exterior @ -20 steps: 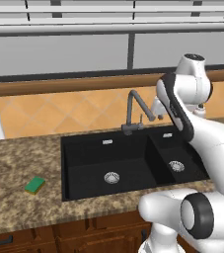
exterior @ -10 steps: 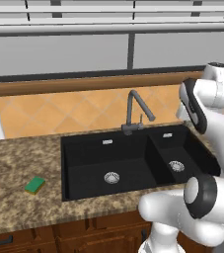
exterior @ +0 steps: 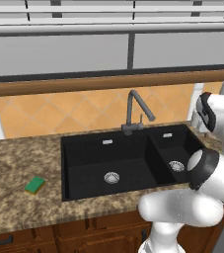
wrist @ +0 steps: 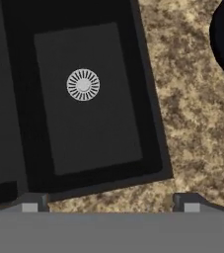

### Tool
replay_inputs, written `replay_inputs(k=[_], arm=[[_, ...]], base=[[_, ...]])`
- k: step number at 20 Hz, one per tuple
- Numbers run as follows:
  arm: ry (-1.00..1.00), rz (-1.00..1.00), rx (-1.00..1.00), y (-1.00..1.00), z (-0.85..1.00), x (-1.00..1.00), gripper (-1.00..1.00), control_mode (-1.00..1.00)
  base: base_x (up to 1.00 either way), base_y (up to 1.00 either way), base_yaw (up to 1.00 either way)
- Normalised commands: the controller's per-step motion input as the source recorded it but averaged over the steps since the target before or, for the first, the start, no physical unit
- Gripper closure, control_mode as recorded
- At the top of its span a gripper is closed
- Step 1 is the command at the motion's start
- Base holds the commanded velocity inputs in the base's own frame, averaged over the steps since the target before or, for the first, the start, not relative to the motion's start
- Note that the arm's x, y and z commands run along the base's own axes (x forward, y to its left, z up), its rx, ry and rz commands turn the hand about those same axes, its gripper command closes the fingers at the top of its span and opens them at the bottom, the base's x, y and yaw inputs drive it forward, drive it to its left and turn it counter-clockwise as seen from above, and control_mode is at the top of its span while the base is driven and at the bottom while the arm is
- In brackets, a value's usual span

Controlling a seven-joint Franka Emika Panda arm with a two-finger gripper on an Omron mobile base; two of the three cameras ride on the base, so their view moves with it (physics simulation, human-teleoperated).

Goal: Pick the pan and sponge and place them into the sink. Then turn on the water.

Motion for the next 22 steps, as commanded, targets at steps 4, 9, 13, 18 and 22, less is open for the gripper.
replay_inputs(k=[4, 9, 13, 18, 22], arm=[[0.03, -0.12, -0.05, -1.0, -0.67, 0.12, -1.0, -1.0], [0.0, -0.06, -0.04, -1.0, -0.54, 0.2, -1.0, -1.0], [0.0, 0.0, 0.0, -0.26, -0.03, 0.0, -1.0, -1.0], [0.01, 0.0, 0.0, -0.08, 0.0, 0.0, -1.0, -1.0], [0.07, 0.0, 0.0, -0.11, -0.09, 0.0, -1.0, -1.0]], base=[[0.0, 0.0, 0.0], [0.0, 0.0, 0.0], [0.0, 0.0, 0.0], [0.0, 0.0, 0.0], [0.0, 0.0, 0.0]])
